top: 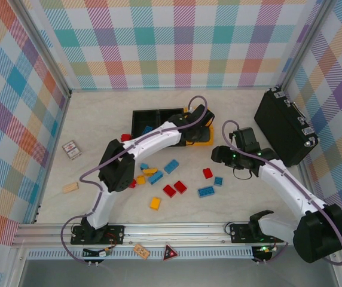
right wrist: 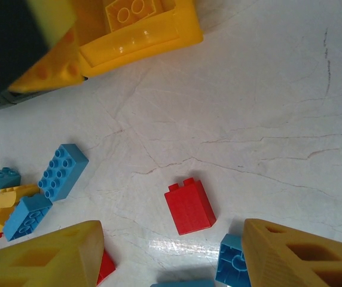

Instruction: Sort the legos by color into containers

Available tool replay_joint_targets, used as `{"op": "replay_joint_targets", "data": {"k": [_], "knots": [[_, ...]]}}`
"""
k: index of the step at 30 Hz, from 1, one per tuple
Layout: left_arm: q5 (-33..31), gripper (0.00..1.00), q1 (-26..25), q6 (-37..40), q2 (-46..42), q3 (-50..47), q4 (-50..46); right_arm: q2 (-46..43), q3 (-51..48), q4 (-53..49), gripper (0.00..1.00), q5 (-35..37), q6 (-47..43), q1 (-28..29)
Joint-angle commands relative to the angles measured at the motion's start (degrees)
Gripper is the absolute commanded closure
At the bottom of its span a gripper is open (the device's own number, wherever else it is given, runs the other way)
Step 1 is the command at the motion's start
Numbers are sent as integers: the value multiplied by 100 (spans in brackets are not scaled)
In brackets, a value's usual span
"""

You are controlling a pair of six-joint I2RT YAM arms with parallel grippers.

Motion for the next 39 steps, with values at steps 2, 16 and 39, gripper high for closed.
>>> {"op": "replay_joint_targets", "data": {"k": [2,16,39], "knots": [[-180,76,143,240,577,946,-629,-258,-122,-114,38,2,14,-98],[166,47,454,414,1378,2116,-876,-475,-181,-258,37,30,-57,-212],[319,40,68,406,-1509,-1382,293,-608,-156,-462,37,-385,-150,-212]]}}
